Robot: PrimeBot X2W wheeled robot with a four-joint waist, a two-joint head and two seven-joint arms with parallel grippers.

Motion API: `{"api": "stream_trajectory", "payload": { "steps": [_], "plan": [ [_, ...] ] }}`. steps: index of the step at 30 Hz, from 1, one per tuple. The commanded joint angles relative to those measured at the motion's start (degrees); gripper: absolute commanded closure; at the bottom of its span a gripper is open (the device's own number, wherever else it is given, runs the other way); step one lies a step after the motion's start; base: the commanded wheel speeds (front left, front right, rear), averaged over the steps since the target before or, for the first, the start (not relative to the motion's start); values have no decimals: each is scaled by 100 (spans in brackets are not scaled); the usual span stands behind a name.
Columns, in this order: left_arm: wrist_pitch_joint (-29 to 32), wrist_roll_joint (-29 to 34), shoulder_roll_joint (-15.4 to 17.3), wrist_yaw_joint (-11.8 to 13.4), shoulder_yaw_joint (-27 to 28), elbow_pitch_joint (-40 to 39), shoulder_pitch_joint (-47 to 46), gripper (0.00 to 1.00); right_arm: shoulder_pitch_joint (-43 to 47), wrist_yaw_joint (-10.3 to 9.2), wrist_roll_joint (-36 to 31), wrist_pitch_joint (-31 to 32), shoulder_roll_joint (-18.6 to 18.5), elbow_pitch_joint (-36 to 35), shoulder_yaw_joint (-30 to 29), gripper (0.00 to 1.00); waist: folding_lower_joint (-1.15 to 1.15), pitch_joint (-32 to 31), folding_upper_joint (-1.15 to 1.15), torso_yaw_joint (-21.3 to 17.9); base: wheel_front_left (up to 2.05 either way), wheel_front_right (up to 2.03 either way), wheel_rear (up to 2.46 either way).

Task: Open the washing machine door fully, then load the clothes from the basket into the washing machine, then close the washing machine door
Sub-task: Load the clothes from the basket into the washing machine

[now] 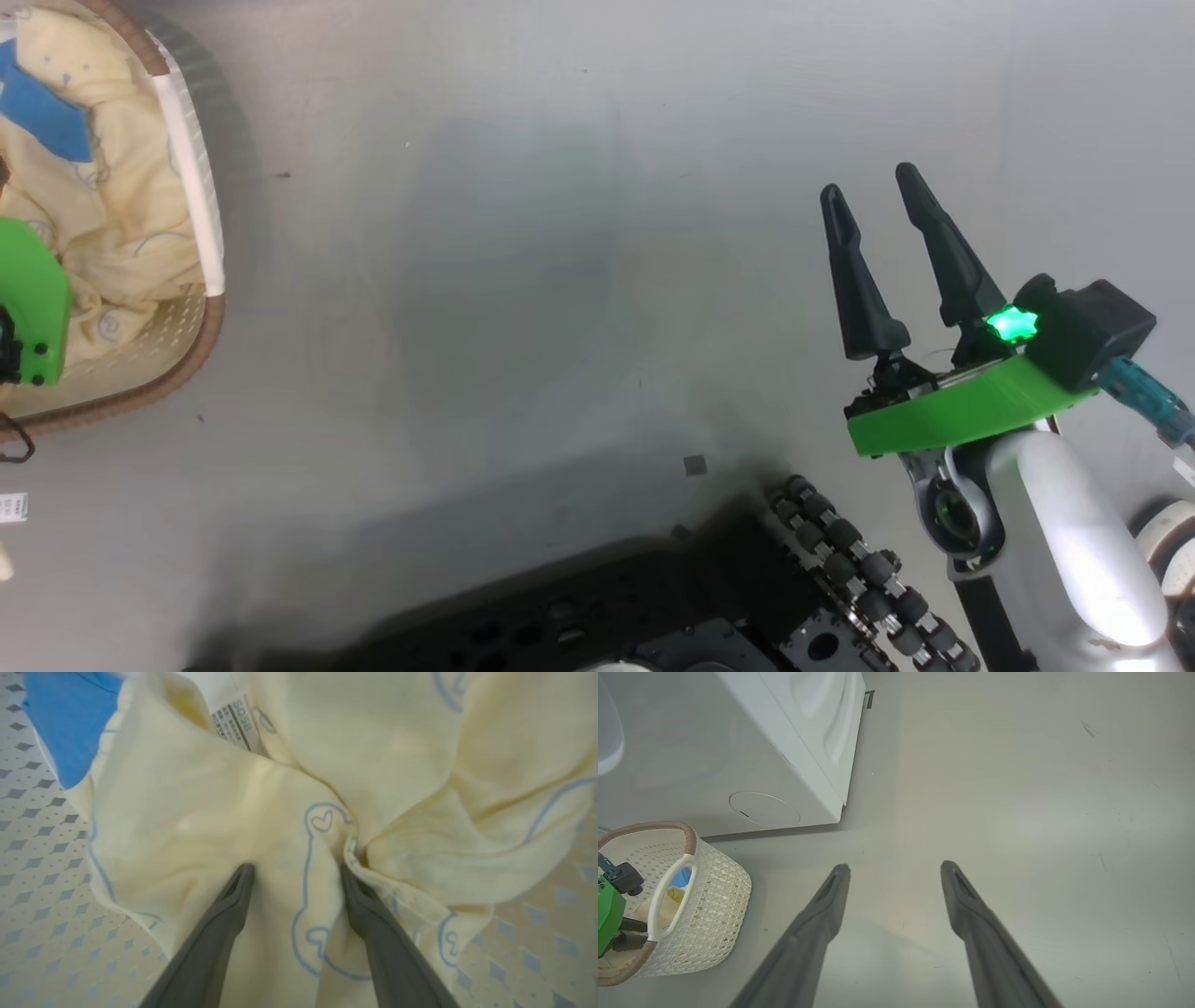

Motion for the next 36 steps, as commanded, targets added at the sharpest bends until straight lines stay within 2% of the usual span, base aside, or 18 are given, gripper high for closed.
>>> {"api": "stream_trajectory", "payload": {
  "steps": [1,3,4,5,6,14,21,36],
  "plan": [
    [51,-45,206,37,138,100,66,0,293,2,-3,-38,-12,-155,115,0,0,8,0,16,13,13,13],
    [133,-113,185,34,174,140,90,0,310,2,-62,-38,-12,-188,126,0,0,24,0,59,11,11,11],
    [155,-145,172,30,192,153,93,24,320,2,-88,-38,-12,-205,123,0,0,32,0,83,7,7,7],
    [158,-183,154,26,217,162,91,88,328,2,-108,-38,-12,-219,117,0,0,41,0,102,4,4,4],
    [178,-216,136,22,237,170,92,100,334,2,-120,-38,-12,-229,111,0,0,47,0,116,1,1,1],
    [276,-384,93,-8,300,209,78,100,238,2,-121,-38,-12,-220,104,0,0,21,0,153,0,0,0],
    [-122,-543,93,-25,388,85,83,100,59,2,-128,-38,-12,-164,84,0,0,-131,0,211,0,0,0],
    [-1343,-1008,-86,-29,274,-828,641,100,-17,2,-333,-38,-12,269,-7,0,0,-1428,0,635,0,0,0]
  ]
}}
